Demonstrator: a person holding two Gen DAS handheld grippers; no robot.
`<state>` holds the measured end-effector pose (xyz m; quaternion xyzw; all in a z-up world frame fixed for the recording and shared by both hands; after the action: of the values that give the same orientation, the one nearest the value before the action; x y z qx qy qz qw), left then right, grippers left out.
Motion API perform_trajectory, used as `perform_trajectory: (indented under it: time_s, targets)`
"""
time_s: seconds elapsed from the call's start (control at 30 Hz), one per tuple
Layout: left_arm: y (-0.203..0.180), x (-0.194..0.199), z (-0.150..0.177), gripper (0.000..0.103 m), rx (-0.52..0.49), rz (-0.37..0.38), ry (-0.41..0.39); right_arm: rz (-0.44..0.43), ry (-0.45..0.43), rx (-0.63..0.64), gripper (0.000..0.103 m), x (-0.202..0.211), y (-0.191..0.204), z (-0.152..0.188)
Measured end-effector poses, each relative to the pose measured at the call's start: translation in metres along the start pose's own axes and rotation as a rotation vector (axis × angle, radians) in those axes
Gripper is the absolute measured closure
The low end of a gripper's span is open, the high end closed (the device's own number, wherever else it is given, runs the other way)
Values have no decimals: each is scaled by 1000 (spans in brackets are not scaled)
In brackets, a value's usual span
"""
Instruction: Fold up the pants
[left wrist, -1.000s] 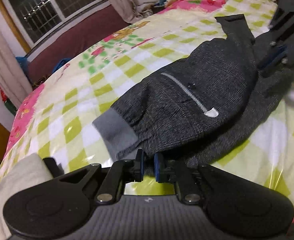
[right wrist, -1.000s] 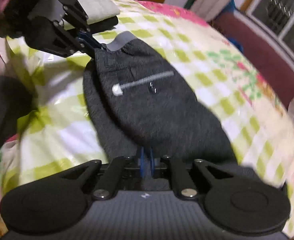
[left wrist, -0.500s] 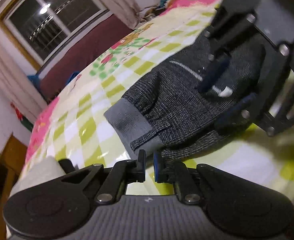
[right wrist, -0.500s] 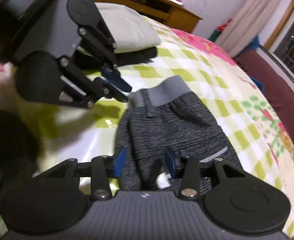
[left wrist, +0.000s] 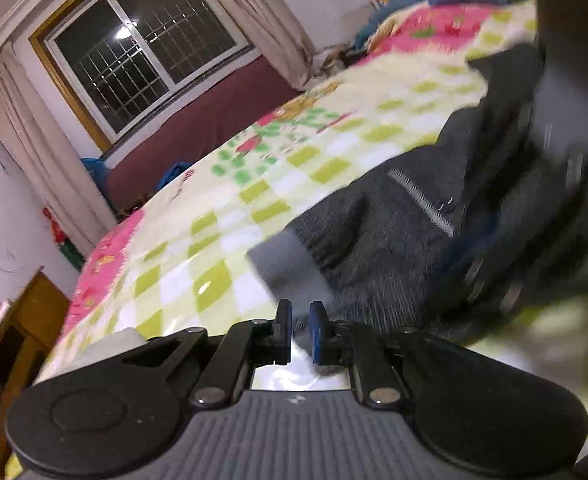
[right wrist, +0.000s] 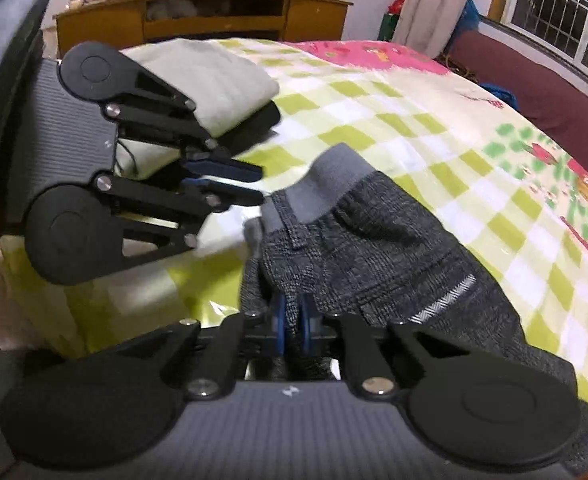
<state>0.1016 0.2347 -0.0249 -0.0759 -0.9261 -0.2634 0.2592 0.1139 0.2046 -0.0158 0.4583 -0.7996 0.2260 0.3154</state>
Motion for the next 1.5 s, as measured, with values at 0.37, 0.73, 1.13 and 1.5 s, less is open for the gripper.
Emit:
perform_trajectory:
  time_s: [0.37,0.73,1.13,1.5]
  targets:
    - [-35,-13,4,75,-51,48,141,233,-28,-260,94,92,-111,64]
    - [-175,-57,-126,74,-66,308,-29,618,7,-873,56,157,-383,207]
    - [-237,-95,-159,64,-106,356,2,571,-7,-1077,100,102,-472,227]
    - [-257,-33,-192,65,-135,419,-105,535,-531,-1101,100,362,-349,247]
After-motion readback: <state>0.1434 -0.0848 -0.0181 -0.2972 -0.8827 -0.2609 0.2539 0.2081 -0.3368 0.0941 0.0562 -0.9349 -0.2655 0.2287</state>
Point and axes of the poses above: each gripper's, at about its wrist camera, not at the fingertips, and x roughly against the way its jaws point, y to its left, z to its underside, the point moved 8 cm from there along -x, roughly the way its jaws point, and after that the axes turned 2 degrees about x, right-handed, at the moved point
